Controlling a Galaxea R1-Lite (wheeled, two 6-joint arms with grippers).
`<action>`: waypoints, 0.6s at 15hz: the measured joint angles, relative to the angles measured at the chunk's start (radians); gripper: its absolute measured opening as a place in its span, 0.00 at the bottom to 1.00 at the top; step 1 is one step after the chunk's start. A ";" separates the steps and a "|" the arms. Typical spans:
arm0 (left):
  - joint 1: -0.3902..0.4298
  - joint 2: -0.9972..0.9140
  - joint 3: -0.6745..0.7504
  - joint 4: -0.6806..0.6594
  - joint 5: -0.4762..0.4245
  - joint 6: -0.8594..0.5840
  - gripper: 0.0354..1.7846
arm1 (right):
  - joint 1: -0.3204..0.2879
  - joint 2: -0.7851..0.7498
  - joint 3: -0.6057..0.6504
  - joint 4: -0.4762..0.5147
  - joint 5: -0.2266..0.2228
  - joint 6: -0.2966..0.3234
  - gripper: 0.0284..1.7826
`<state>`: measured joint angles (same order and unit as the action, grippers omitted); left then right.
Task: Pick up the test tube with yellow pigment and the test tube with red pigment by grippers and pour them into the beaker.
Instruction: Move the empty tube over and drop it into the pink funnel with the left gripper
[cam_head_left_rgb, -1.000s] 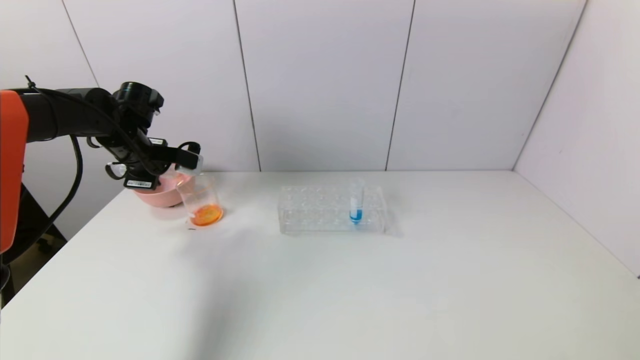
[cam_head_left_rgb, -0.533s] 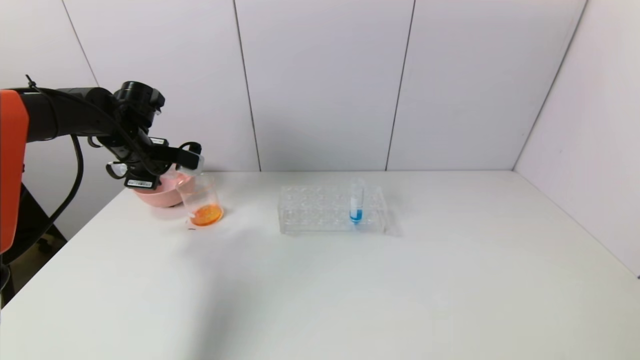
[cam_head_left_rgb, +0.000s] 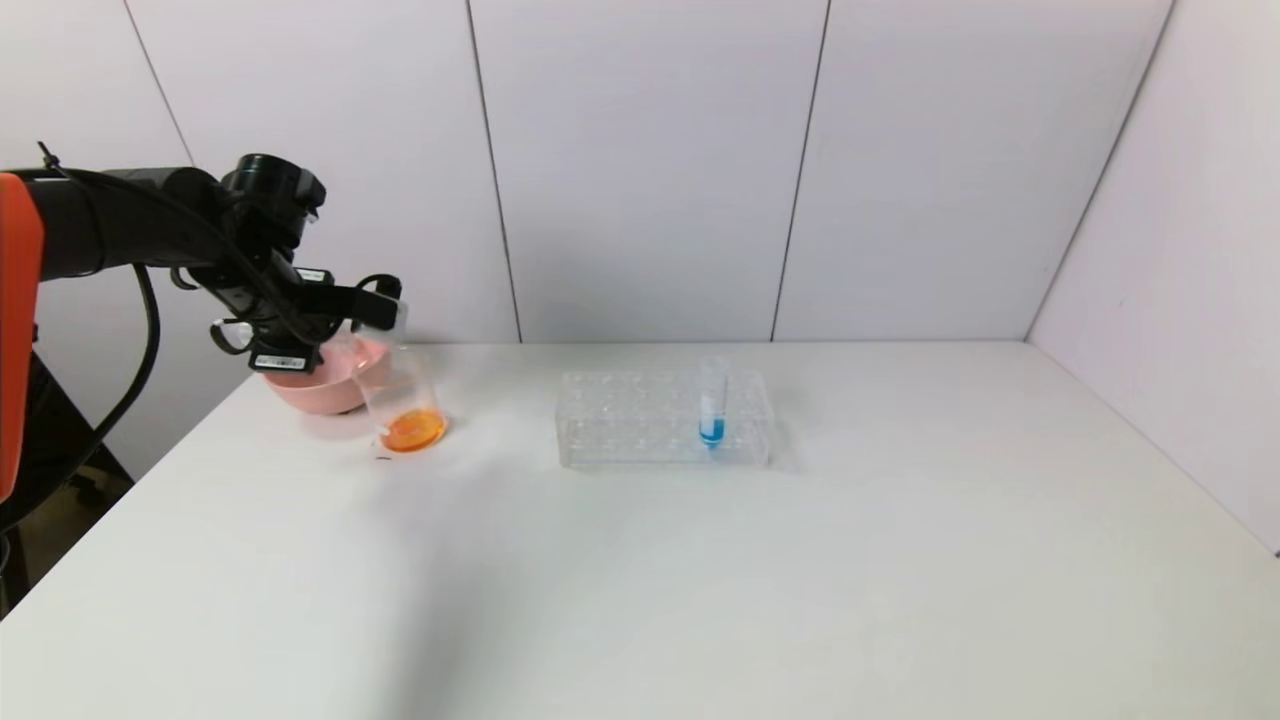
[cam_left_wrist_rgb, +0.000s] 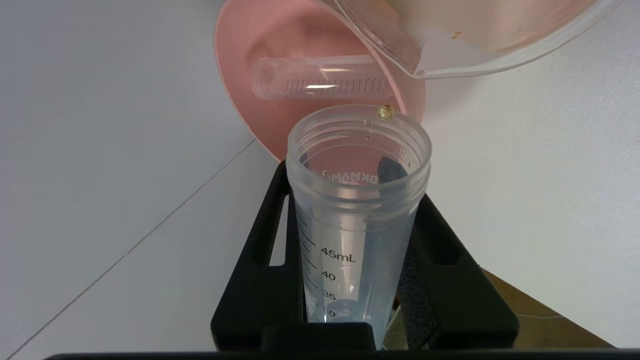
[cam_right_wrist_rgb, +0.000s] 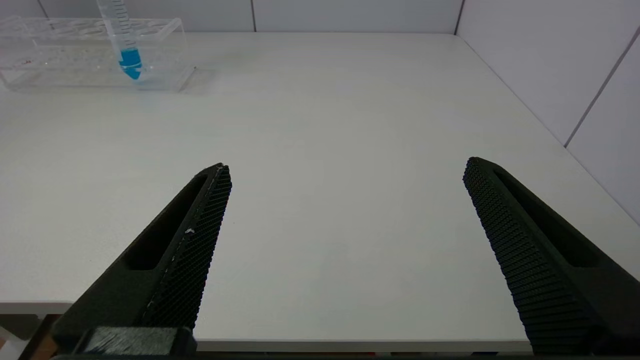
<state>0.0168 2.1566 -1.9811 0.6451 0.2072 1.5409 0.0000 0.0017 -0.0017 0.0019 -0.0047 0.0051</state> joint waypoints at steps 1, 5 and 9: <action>0.001 -0.006 0.001 -0.001 -0.002 -0.018 0.29 | 0.000 0.000 0.000 0.000 0.000 0.000 0.95; 0.002 -0.030 0.000 -0.001 -0.083 -0.213 0.29 | 0.000 0.000 0.000 0.000 0.000 0.000 0.95; 0.023 -0.062 -0.003 -0.001 -0.230 -0.380 0.29 | 0.000 0.000 0.000 0.000 0.000 0.000 0.95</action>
<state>0.0402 2.0947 -1.9840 0.6445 -0.0226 1.1613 0.0000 0.0017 -0.0017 0.0019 -0.0043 0.0051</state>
